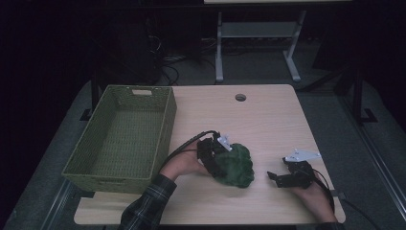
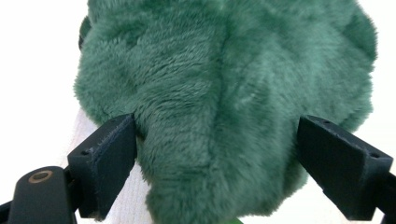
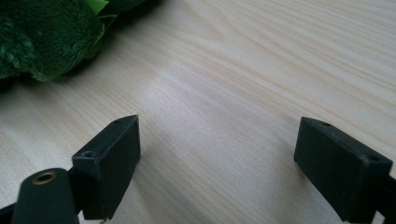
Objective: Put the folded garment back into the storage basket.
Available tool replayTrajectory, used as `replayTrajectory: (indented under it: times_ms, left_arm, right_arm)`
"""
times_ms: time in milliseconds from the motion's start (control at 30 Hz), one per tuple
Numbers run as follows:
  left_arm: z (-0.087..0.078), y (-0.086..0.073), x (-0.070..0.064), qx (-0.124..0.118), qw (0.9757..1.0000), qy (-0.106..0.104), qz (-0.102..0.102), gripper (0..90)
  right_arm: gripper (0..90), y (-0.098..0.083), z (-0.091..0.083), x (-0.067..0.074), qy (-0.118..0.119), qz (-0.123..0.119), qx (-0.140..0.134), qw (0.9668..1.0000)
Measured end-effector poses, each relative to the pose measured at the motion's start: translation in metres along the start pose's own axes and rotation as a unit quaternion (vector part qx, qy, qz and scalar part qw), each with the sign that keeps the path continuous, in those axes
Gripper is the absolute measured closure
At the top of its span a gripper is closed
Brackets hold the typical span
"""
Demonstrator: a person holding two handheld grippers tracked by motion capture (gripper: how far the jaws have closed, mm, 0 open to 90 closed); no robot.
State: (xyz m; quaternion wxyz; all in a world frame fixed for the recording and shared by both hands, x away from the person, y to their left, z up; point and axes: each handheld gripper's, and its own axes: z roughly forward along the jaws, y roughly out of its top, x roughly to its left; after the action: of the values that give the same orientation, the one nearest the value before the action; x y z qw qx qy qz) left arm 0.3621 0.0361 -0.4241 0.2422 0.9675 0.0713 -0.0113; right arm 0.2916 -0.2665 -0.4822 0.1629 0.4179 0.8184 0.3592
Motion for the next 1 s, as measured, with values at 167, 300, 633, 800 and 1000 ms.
replayTrajectory:
  times_ms: [167,300,633,800,1000]
  left_arm:
    - [0.009,-0.001,0.0,0.009,0.9999,-0.007,0.002,12.6]
    - [0.018,0.0,-0.002,0.016,0.9998,-0.008,0.002,12.5]
    - [0.031,0.003,-0.006,0.041,0.9991,0.008,0.007,11.8]
    - [0.032,0.004,-0.006,0.046,0.9988,0.011,0.005,11.9]
    - [0.028,0.01,-0.008,0.063,0.9979,0.015,0.001,31.9]
  right_arm:
    - [14.3,0.0,0.0,0.0,0.0,0.003,0.001,1.0]
    - [14.3,0.0,0.0,0.0,0.0,0.003,0.001,1.0]
    - [14.3,0.0,0.0,0.0,-0.001,0.003,0.001,1.0]
    - [14.3,0.0,0.0,0.0,-0.001,0.003,0.001,1.0]
    - [14.3,0.0,0.0,0.0,-0.001,0.002,0.001,1.0]
